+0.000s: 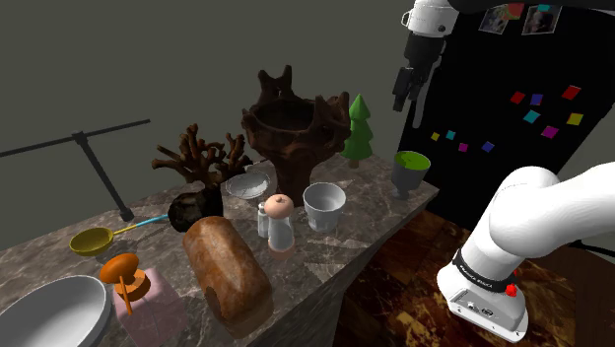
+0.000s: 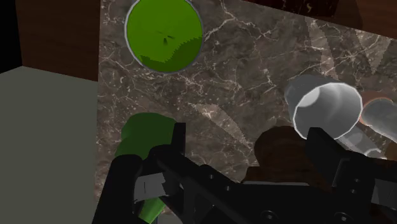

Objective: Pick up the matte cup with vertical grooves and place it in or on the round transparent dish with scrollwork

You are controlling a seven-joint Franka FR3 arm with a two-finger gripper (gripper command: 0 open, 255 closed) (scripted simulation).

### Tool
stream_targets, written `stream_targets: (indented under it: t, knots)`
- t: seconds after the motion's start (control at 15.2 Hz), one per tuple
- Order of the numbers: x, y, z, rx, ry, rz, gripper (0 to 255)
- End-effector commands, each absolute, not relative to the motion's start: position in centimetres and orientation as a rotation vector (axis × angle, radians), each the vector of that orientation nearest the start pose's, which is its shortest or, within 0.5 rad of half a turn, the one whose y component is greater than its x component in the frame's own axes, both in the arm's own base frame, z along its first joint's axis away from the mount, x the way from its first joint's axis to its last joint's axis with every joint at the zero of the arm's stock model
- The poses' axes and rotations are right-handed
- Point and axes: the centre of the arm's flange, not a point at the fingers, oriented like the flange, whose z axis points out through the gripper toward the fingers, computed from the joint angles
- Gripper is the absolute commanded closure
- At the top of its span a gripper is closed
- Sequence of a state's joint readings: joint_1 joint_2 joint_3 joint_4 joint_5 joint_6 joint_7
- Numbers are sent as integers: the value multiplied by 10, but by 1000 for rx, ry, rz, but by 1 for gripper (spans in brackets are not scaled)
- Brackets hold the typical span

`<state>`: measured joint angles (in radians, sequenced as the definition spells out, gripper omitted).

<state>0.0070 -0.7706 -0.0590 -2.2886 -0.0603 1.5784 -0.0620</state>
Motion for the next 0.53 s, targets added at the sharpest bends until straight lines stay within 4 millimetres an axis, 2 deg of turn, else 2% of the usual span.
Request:
stream_targets:
  t: [0.0, 0.46]
  knots:
    - [312, -29, 618, -3162, -38, -92, 0]
    - [334, 48, 563, -3200, -42, -80, 0]
